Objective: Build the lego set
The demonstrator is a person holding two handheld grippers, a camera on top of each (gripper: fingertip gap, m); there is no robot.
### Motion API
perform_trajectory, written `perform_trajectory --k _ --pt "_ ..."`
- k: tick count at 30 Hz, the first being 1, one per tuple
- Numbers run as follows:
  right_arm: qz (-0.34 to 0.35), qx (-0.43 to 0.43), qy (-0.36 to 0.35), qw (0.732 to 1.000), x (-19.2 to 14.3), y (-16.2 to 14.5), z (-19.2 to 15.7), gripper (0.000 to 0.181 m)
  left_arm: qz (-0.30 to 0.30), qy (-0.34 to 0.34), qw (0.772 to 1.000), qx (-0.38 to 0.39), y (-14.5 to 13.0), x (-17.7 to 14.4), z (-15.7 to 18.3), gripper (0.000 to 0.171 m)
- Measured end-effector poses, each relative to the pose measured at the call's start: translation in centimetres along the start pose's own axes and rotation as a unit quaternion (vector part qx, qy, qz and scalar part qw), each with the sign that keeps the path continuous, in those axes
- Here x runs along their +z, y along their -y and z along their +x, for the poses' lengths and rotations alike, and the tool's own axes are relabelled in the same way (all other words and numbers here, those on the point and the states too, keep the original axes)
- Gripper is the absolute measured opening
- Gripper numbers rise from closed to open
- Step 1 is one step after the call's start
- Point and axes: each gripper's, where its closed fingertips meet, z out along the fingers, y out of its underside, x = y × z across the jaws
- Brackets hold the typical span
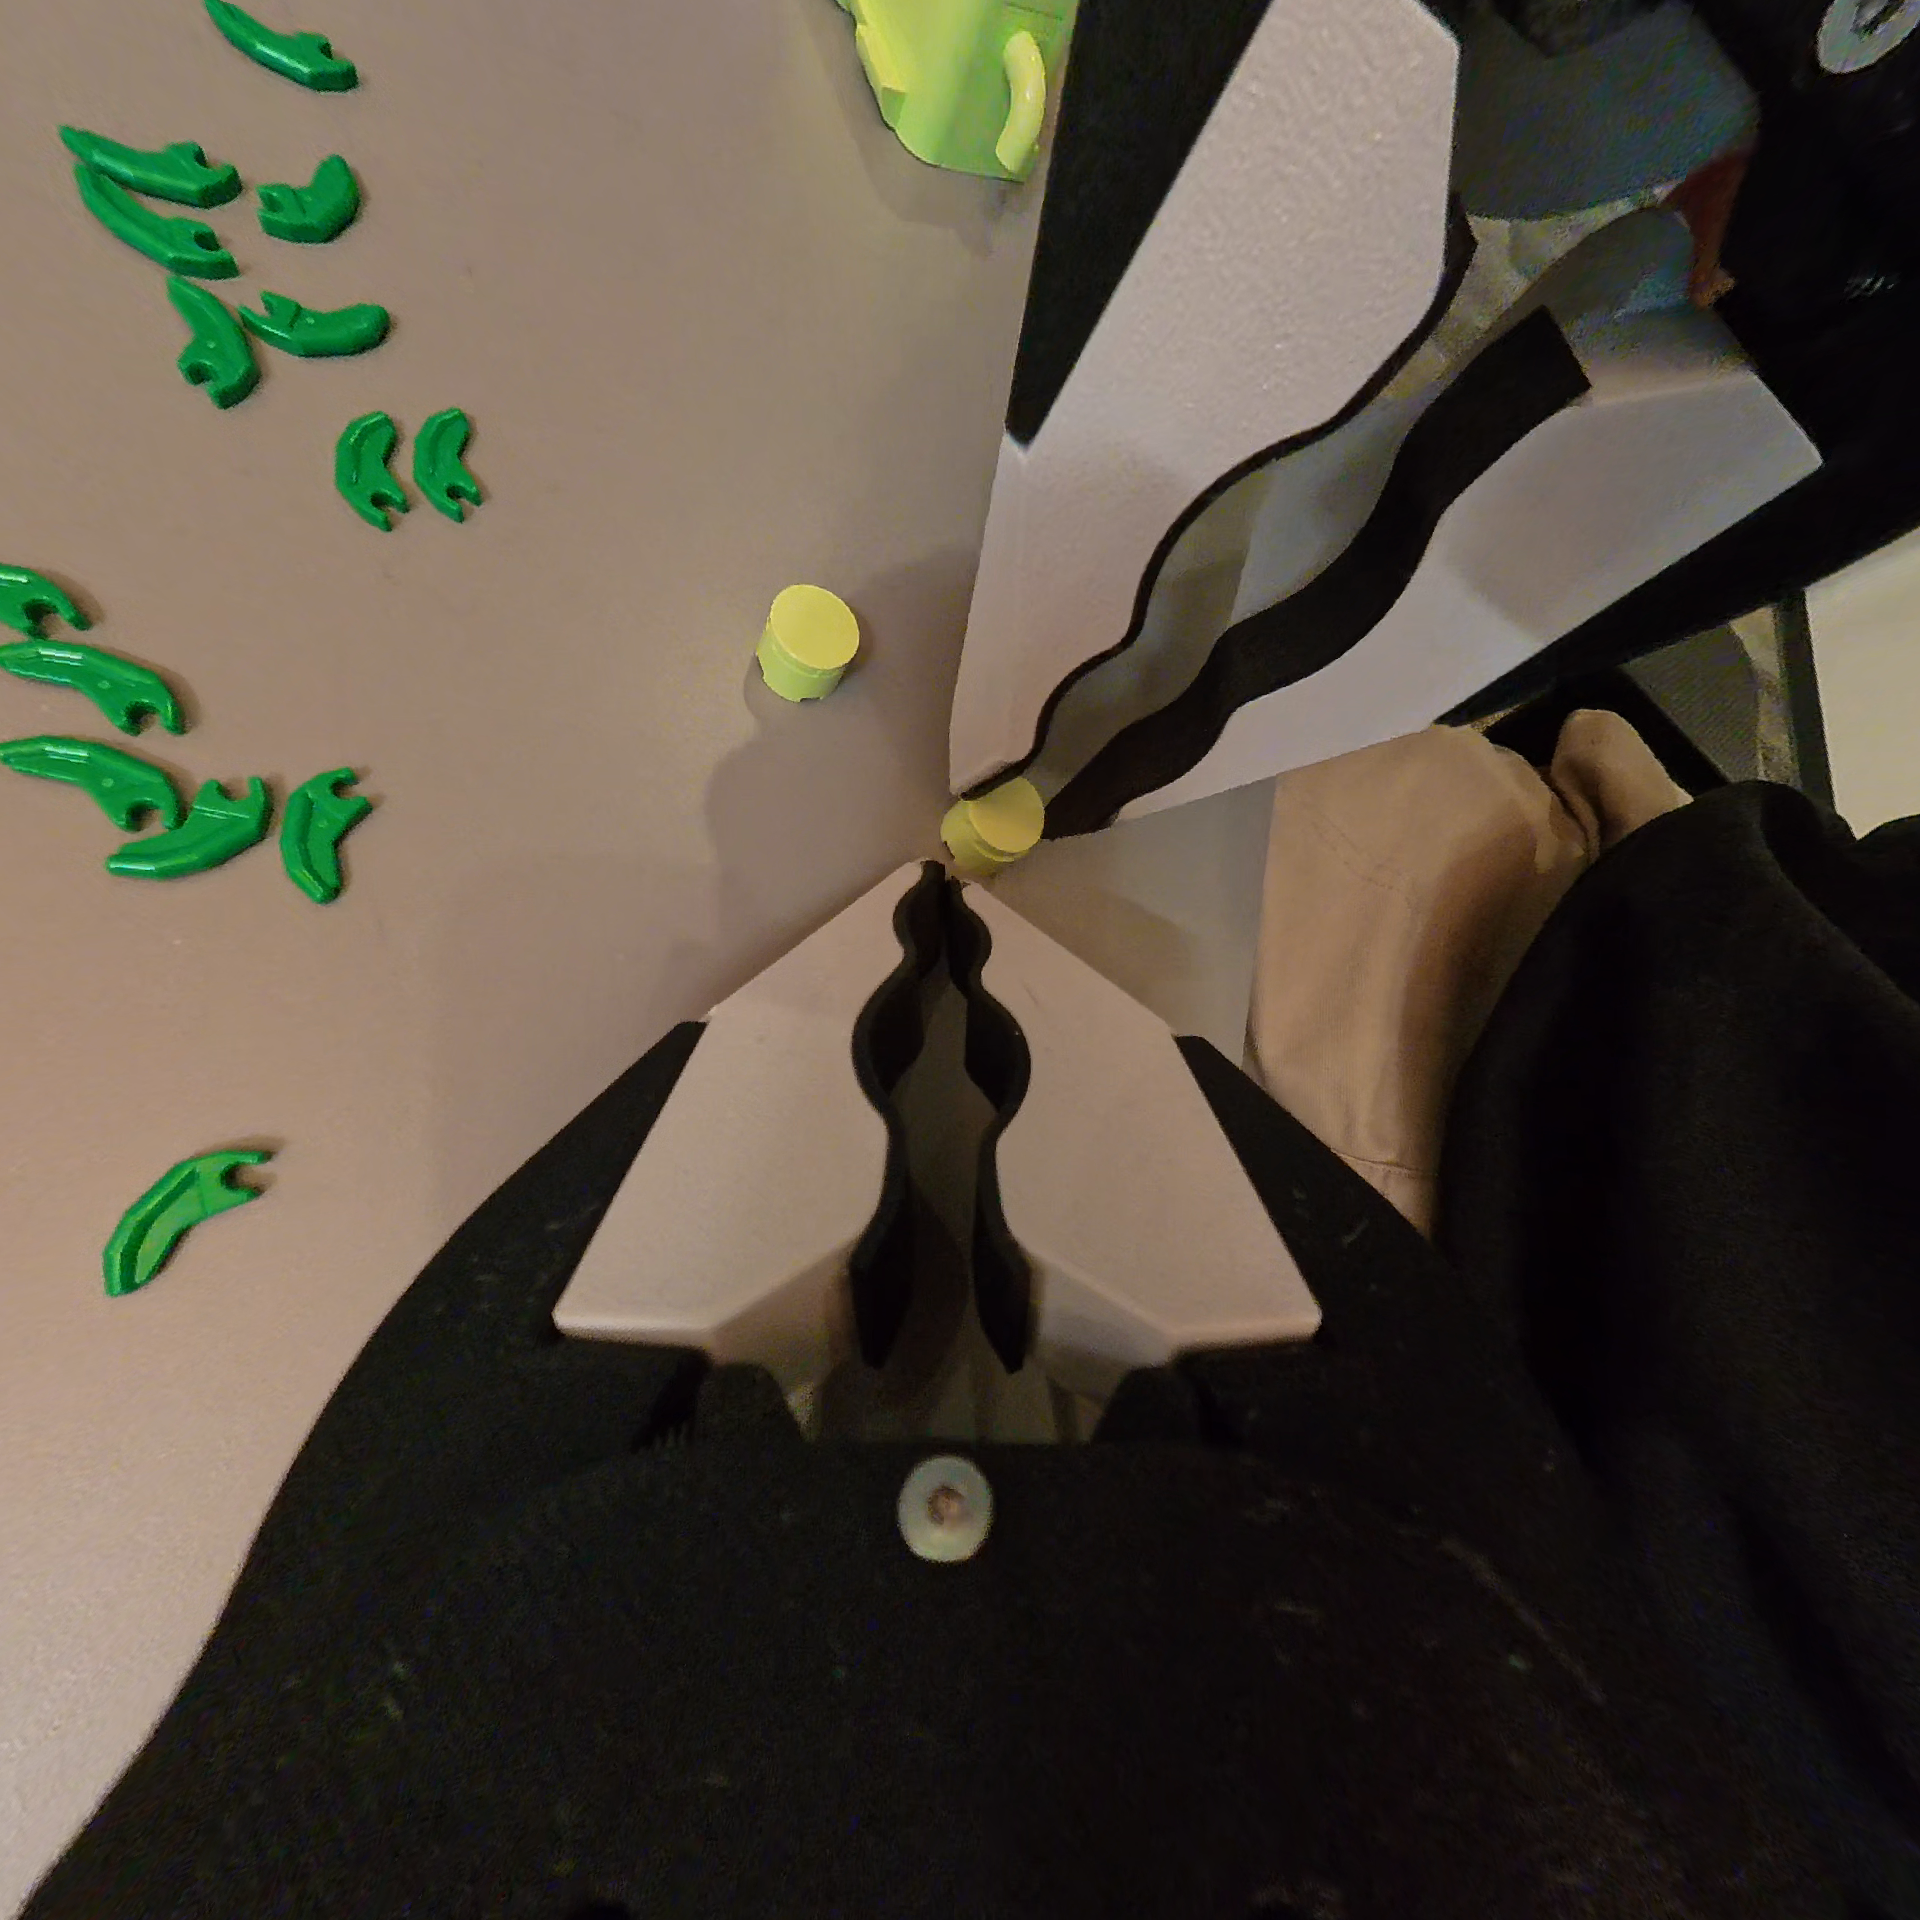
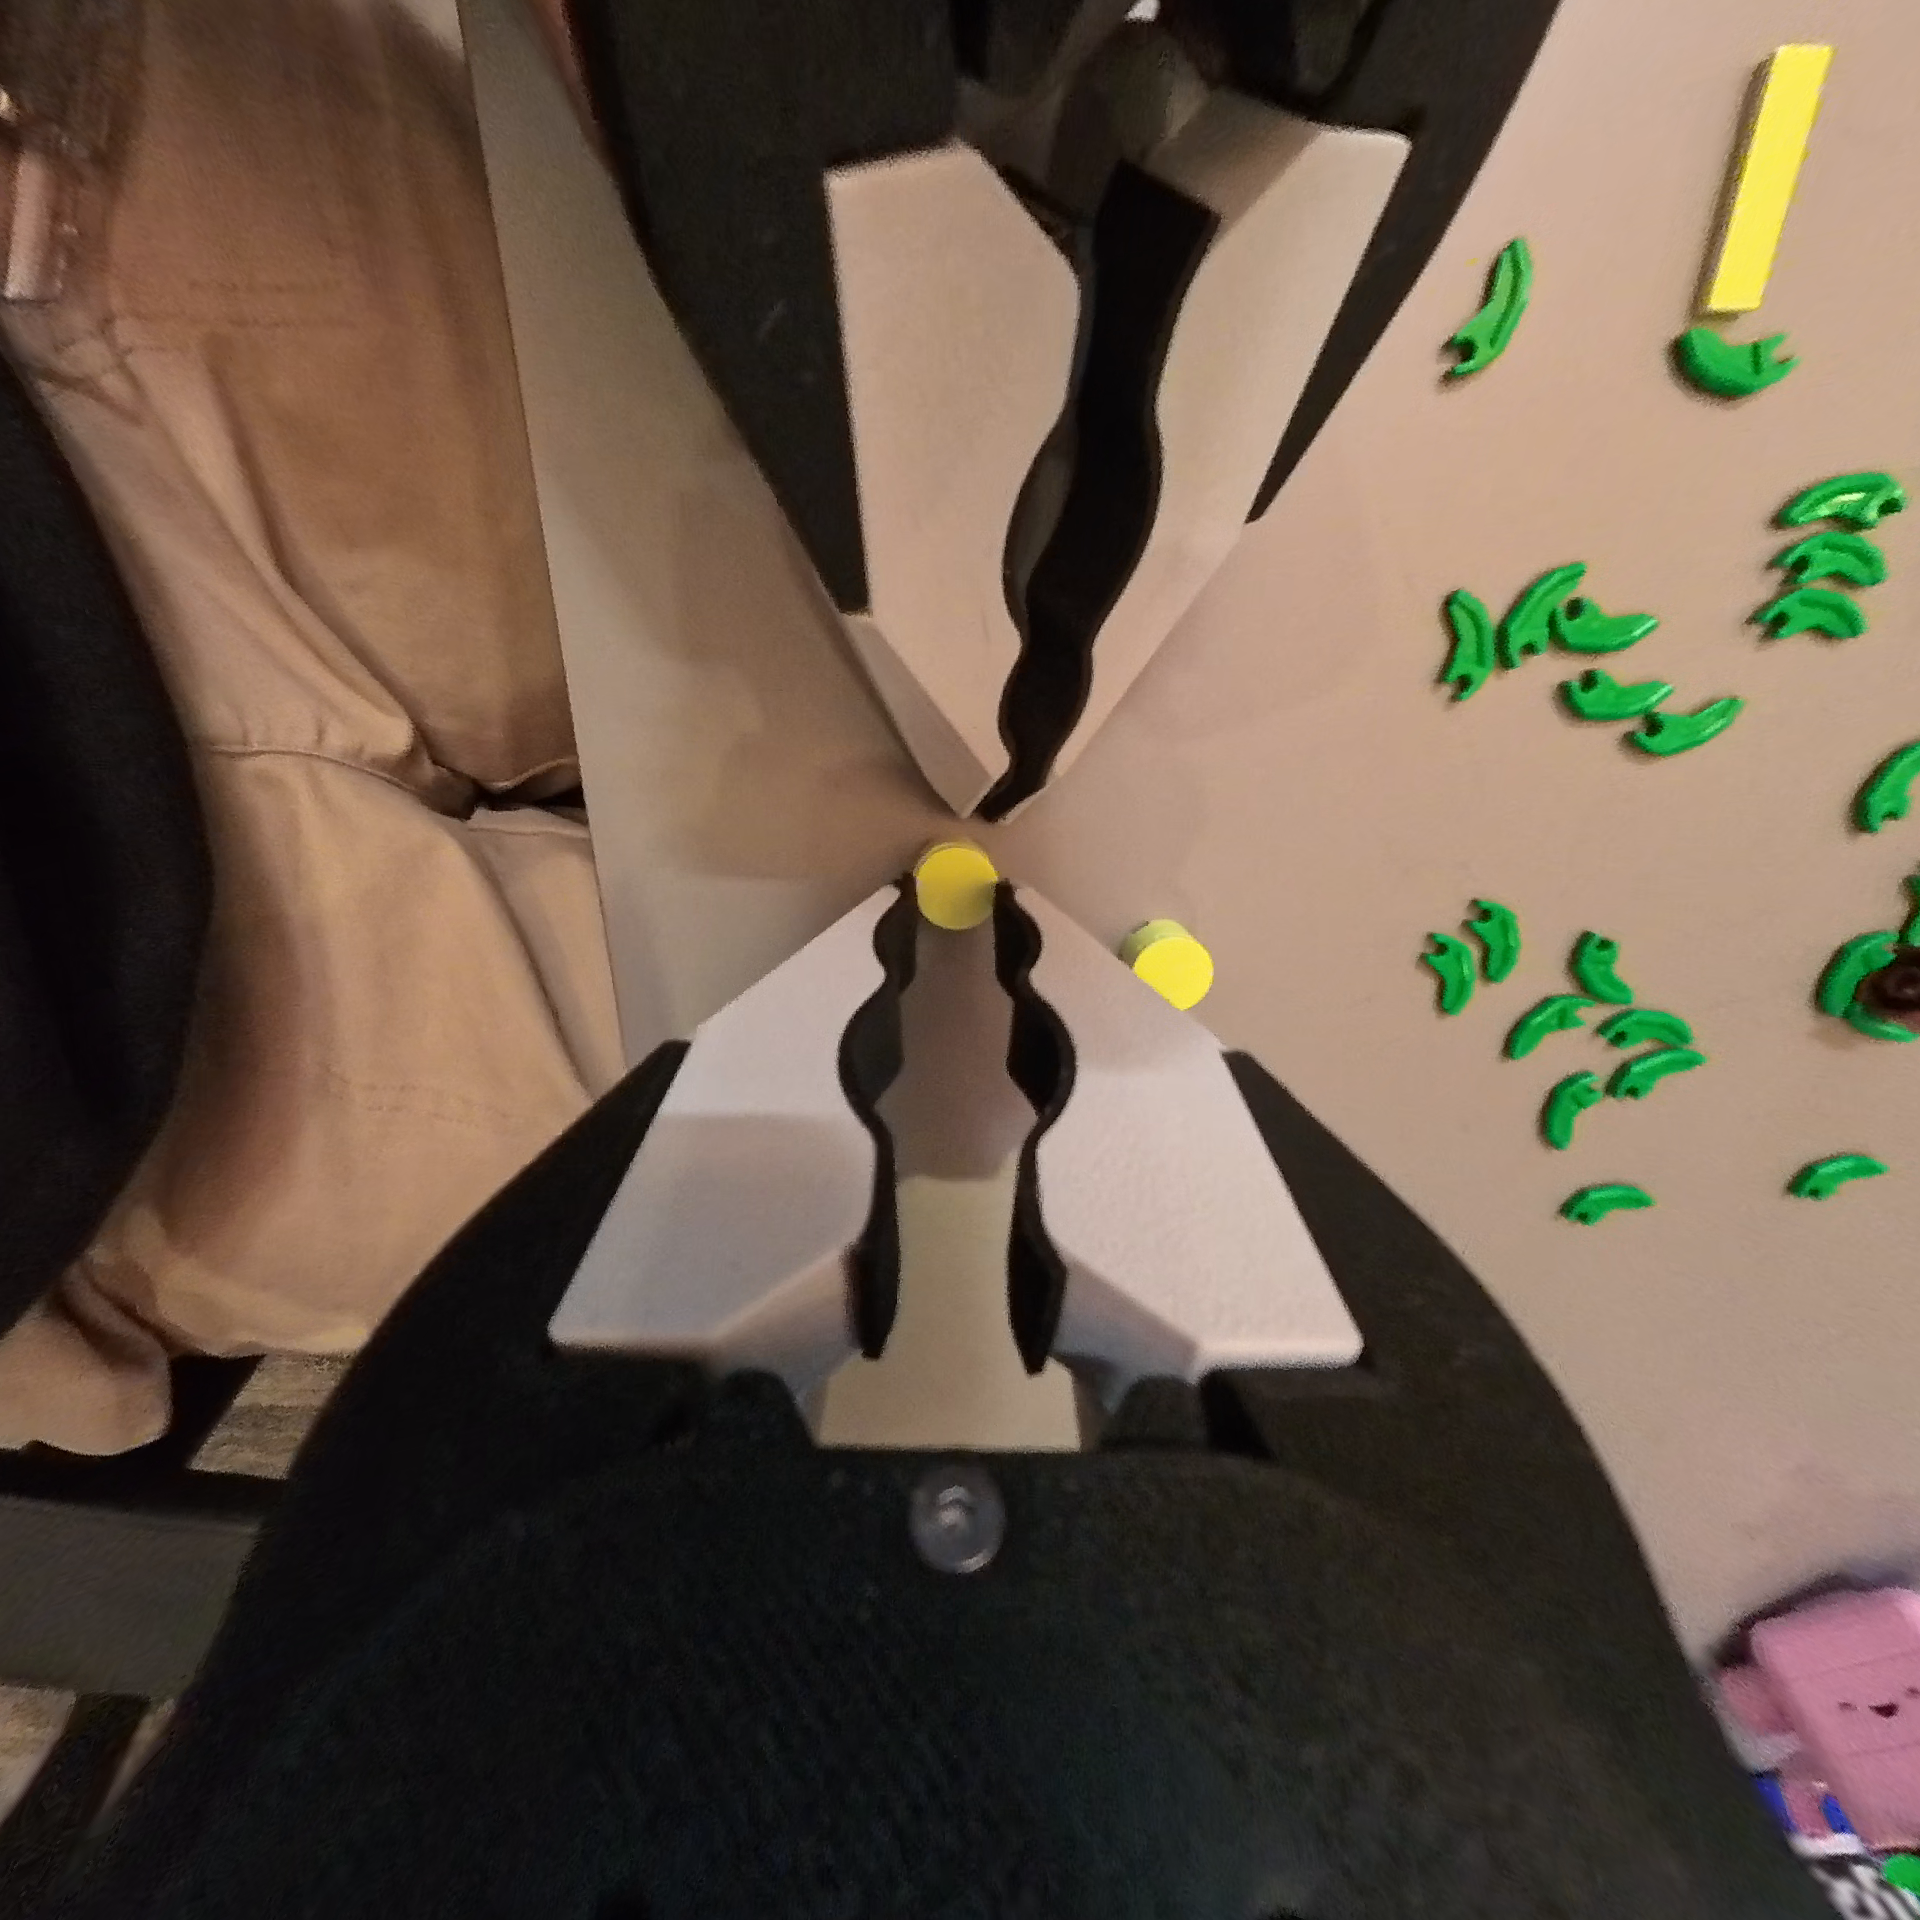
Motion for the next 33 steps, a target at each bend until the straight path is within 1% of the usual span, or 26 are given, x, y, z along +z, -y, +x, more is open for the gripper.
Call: perform_trajectory --k 5,10,14,21,33 --pt "-0.009 0.024 -0.015 1.0 -0.1 0.0 0.2 0.013 0.0 0.0 1.0 0.0 0.0 0.0 0.0 0.0" --pt "0.009 0.071 -0.022 0.997 -1.2 0.8 0.6 0.013 0.002 -0.006 1.0 -0.007 0.0 0.0 0.0 0.0" --pt "0.006 0.098 -0.023 0.995 -0.9 0.5 0.6 0.013 0.002 -0.007 1.0 -0.008 0.0 0.0 0.0 0.0" --pt "-0.001 0.11 -0.016 0.994 -0.1 0.0 0.1 0.013 0.002 -0.007 1.0 -0.008 0.1 0.0 0.0 0.0" --pt "-0.006 0.092 -0.014 0.996 0.0 -0.1 -0.1 0.013 0.002 -0.007 1.0 -0.008 0.1 0.0 0.0 0.0"
